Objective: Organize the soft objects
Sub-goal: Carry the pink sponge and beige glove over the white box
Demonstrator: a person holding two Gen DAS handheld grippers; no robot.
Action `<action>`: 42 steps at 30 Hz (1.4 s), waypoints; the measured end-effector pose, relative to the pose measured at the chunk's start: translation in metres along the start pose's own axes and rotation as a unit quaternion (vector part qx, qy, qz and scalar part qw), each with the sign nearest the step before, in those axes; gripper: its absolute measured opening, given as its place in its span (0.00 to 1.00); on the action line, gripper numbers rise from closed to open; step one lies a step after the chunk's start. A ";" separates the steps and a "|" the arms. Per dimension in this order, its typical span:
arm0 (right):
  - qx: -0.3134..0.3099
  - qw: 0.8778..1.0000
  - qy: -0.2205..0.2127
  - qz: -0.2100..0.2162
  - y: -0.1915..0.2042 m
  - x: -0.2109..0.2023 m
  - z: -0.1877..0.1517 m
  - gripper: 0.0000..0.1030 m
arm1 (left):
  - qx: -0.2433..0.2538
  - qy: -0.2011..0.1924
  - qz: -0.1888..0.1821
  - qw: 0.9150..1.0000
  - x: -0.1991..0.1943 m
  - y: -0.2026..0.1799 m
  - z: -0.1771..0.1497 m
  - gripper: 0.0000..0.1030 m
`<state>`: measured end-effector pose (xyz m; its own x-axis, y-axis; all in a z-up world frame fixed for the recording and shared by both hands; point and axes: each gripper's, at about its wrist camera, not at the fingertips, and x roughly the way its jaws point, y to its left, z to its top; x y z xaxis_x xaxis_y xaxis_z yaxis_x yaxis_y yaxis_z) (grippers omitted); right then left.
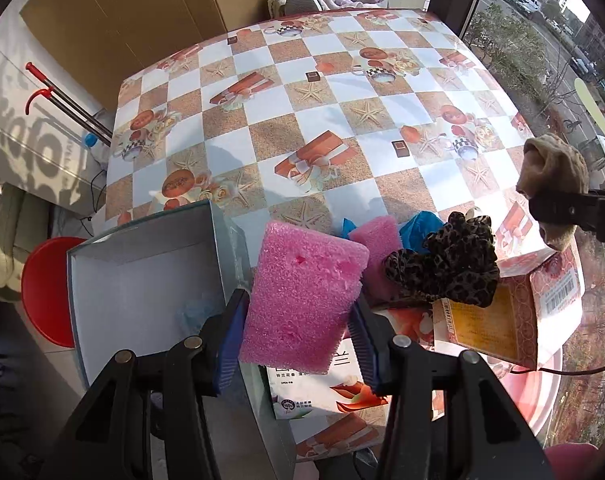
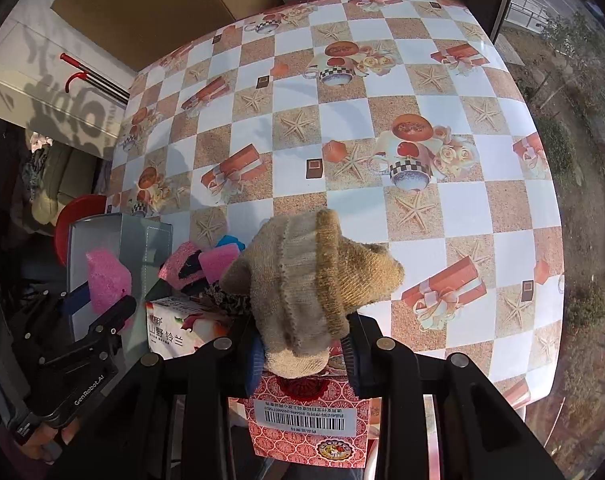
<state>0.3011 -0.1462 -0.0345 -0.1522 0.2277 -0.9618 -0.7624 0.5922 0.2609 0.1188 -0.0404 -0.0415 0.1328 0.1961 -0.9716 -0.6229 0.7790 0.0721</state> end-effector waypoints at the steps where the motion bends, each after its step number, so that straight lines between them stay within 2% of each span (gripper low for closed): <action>1: -0.007 1.000 -0.002 0.001 0.009 -0.003 -0.004 0.33 | -0.002 -0.003 0.001 1.000 -0.003 0.004 -0.005 0.52; 5: -0.033 0.999 -0.001 0.009 0.045 -0.007 -0.020 0.33 | -0.015 -0.009 0.003 1.000 -0.014 0.022 -0.024 0.52; 14: -0.087 0.995 0.045 0.032 0.119 0.015 -0.054 0.33 | -0.076 -0.008 0.011 0.997 -0.023 0.071 -0.067 0.52; 25: -0.161 0.984 0.069 0.025 0.182 0.026 -0.063 0.33 | -0.157 0.004 0.016 0.987 -0.021 0.117 -0.112 0.52; 32: -0.202 0.976 0.079 0.013 0.212 0.030 -0.067 0.33 | -0.191 0.002 0.011 0.982 -0.020 0.135 -0.125 0.52; 42: -0.224 0.971 0.087 0.001 0.229 0.036 -0.065 0.33 | -0.218 0.001 0.006 0.976 -0.017 0.149 -0.132 0.52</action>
<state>0.0800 -0.0522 -0.0150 -0.2289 0.0716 -0.9708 -0.9531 0.1866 0.2385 -0.0781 -0.0059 -0.0435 0.1214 0.2024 -0.9718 -0.8935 0.4486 -0.0182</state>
